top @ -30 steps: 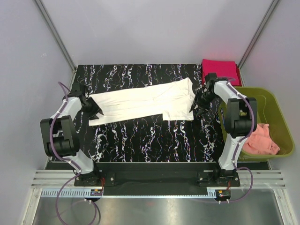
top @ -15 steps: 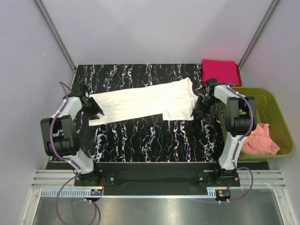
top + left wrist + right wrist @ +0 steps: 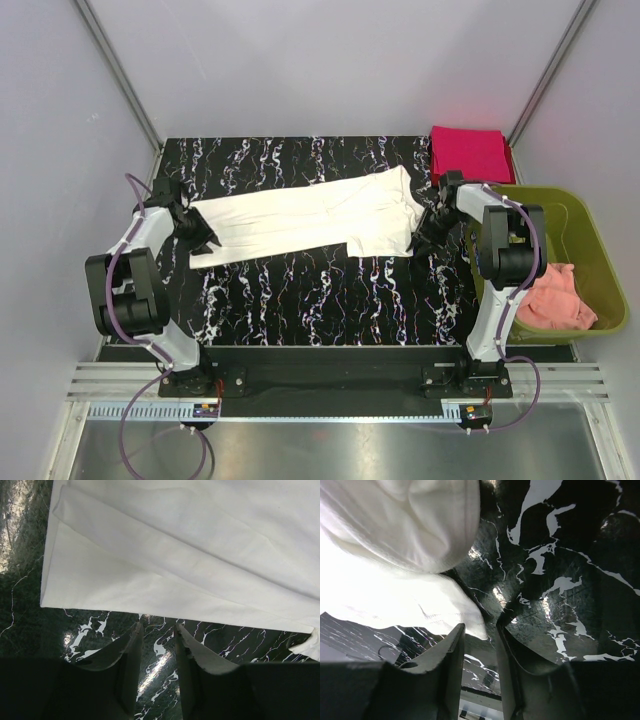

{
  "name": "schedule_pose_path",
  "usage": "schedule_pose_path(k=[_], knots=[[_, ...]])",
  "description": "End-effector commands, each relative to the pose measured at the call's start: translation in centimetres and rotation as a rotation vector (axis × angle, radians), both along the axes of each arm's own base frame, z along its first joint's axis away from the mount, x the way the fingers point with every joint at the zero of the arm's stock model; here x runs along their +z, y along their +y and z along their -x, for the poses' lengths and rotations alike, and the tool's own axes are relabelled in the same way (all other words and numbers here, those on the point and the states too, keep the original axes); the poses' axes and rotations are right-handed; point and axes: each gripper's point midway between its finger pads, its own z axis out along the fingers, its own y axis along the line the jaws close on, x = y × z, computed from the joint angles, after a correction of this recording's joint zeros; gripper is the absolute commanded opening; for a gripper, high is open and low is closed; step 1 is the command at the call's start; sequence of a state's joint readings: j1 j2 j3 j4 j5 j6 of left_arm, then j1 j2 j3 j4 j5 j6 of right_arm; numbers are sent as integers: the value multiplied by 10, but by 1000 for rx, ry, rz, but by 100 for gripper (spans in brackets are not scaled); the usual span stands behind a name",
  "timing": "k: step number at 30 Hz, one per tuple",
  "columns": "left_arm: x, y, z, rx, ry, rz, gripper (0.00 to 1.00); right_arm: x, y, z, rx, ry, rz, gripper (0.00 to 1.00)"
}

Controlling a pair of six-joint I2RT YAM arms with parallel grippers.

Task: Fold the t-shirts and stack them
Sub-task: Fold the tshirt

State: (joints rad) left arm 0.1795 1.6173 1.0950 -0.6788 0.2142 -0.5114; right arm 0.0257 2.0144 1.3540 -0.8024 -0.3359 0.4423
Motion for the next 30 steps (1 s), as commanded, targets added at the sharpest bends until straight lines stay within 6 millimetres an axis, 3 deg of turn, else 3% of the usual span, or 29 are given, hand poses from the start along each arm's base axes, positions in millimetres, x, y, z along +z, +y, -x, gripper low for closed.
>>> schedule_pose_path(k=[1,6,12,15,16,17,18,20,22,23,25,26,27,29,30], knots=[[14,-3,-17,-44,-69,15,35,0,-1,-3,7,-15,-1,38],[9,-6,-21,-50,-60,36,33,-6,3,-1,6,-1,-19,33],[2,-7,-27,-57,-41,46,32,3,1,-8,4,-24,-14,23],[1,-11,-29,-70,-32,50,31,20,-10,-11,37,-45,88,40],[0,-12,-29,-70,-33,48,31,30,-2,-12,95,-77,135,57],[0,-11,-30,-65,-36,43,31,53,1,-24,124,-153,181,62],[-1,-9,-30,-60,-33,38,31,60,2,-26,146,-173,231,64],[-5,-4,-29,-45,-13,14,31,75,32,-36,185,-234,206,63],[-10,1,-27,-19,17,-10,23,79,57,-46,182,-264,177,57],[-12,2,-26,-13,26,-12,21,77,91,-48,217,-270,134,46],[-18,4,-24,-4,51,-21,19,79,129,-50,257,-291,82,39],[-19,4,-24,1,53,-23,19,78,159,-48,304,-310,51,35],[-21,5,-23,11,57,-26,19,81,182,-51,300,-338,-3,21],[-21,5,-25,16,46,-27,19,74,205,-50,303,-347,-42,3],[-21,6,-25,21,48,-28,19,71,221,-46,325,-362,-44,0]])
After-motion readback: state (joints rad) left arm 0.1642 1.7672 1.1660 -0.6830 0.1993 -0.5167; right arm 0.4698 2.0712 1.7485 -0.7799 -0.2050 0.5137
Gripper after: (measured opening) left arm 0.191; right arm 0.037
